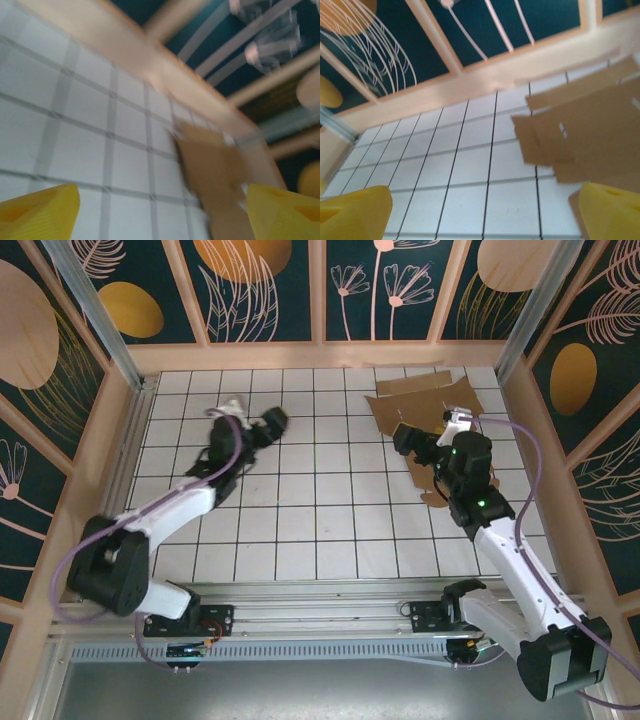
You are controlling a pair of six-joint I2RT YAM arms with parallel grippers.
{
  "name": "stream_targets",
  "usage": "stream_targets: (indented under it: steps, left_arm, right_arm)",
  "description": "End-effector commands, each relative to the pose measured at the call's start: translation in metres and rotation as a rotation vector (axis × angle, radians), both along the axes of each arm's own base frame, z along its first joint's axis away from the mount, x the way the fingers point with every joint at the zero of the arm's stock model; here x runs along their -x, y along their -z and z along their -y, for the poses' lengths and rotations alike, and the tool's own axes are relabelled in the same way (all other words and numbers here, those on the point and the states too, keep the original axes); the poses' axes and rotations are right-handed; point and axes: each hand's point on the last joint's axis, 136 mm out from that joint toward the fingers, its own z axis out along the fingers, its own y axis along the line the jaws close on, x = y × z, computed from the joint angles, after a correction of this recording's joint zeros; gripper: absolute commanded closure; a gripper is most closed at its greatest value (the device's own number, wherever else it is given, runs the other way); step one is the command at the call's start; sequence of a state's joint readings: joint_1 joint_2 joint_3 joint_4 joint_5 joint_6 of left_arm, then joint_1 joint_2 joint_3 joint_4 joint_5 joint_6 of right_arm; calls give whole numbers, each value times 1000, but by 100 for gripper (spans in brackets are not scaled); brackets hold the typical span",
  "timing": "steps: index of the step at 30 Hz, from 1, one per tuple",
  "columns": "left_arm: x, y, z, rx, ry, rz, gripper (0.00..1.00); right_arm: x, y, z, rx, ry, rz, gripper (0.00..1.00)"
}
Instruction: Fold the paper box
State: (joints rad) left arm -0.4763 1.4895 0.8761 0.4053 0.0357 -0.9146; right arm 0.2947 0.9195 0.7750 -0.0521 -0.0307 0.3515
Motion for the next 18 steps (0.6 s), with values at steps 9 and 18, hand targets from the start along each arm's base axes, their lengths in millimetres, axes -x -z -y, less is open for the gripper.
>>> stream_targets:
  steps: [9,18]
  left_arm:
    - [-33,81,191,222,154,-315,28]
    - [-101,148,234,29,104,-363,27]
  right_arm:
    - [43,24,-6,-135,-31,-286,3]
    - [49,26,0,-143,-6,-259,3]
